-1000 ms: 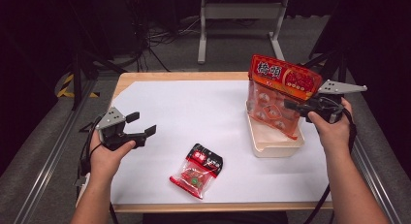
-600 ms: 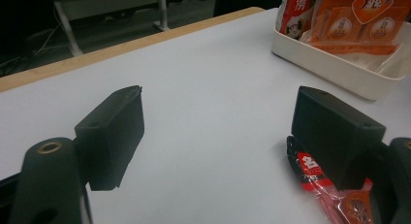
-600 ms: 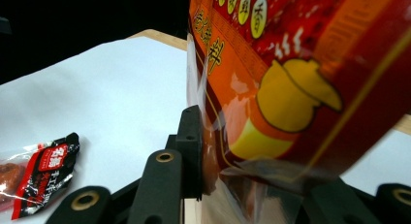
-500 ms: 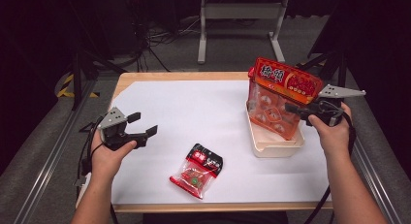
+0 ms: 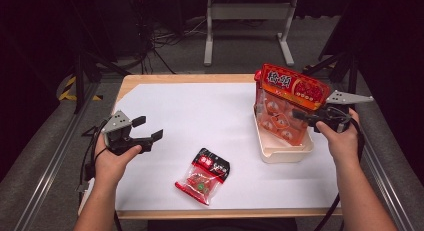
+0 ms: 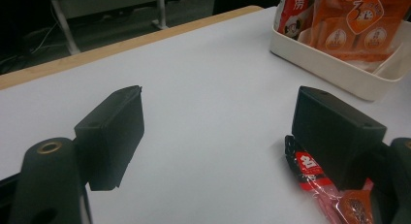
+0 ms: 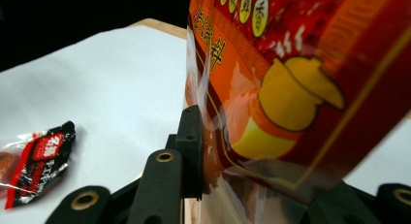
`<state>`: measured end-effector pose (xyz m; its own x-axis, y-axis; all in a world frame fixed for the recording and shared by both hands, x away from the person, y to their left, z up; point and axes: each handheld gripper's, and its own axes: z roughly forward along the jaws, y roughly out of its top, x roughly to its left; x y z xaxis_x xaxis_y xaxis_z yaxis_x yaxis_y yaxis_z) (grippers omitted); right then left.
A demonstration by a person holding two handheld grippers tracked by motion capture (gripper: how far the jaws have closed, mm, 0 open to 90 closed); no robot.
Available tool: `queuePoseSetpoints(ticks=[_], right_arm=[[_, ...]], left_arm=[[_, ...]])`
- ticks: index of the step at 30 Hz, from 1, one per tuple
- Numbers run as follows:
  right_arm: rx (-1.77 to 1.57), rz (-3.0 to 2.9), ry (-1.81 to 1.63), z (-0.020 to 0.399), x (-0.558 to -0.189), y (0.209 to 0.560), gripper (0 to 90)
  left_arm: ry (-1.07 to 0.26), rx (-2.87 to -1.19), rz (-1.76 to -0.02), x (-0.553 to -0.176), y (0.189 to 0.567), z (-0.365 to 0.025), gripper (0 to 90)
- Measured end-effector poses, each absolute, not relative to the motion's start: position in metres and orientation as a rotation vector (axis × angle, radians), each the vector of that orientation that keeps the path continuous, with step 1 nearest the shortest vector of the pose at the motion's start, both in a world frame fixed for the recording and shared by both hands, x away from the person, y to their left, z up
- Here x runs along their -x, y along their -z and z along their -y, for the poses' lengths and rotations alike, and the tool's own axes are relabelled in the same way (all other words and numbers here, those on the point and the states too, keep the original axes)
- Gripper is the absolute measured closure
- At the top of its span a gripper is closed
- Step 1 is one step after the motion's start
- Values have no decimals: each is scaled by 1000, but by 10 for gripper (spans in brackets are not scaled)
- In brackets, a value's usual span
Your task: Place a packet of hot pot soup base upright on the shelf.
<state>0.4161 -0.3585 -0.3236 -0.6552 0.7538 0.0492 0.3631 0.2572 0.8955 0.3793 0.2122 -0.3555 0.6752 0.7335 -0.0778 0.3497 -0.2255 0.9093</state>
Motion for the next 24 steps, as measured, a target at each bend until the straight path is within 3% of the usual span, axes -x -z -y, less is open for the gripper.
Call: queuePoseSetpoints(ticks=[12,24], right_arm=[[-1008,-2159,-1302,348,-420,340,697],[-1083,-2111,-1366,368,-414,361,698]], left_arm=[[-453,-1831,-858,-379,356,-213,200],[-446,-1842,-857,-380,356,-210,199]])
